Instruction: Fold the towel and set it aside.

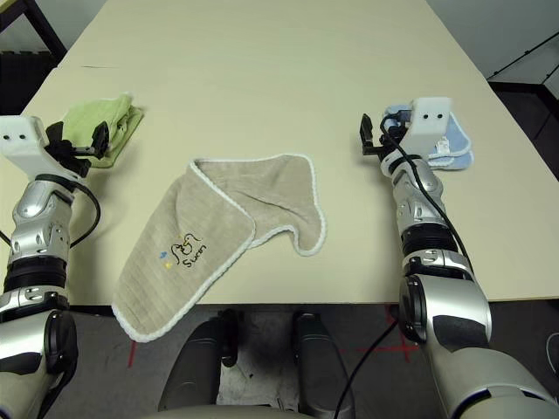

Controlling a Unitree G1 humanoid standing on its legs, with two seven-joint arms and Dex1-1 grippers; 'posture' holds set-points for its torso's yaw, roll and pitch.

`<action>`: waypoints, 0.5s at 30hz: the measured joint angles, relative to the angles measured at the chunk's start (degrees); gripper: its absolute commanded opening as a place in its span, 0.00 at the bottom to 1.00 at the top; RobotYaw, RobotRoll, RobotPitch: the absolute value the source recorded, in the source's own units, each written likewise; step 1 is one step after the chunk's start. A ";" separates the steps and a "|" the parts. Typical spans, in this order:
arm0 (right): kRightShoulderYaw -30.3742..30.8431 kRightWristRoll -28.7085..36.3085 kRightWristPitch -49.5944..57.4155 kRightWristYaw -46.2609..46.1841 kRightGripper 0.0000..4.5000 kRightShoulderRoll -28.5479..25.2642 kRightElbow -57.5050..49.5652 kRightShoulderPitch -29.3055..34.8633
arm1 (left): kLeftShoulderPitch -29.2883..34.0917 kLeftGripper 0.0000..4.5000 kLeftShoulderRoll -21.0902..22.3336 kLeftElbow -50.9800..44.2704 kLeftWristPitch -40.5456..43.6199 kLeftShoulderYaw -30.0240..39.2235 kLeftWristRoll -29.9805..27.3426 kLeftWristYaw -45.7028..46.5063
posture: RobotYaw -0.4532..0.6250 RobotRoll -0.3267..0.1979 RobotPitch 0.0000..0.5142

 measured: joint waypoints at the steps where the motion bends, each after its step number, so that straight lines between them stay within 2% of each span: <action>1: 0.00 0.03 -0.01 0.07 1.00 -0.09 0.17 -0.15 | 0.00 0.99 0.00 0.01 -0.03 0.00 0.01 0.05 | 0.38 0.62 0.34; 15: 0.14 0.09 -0.96 1.29 1.00 -0.08 0.86 -1.47 | -1.18 0.99 0.36 3.10 -1.25 -0.18 0.00 -0.99 | 0.37 0.62 0.34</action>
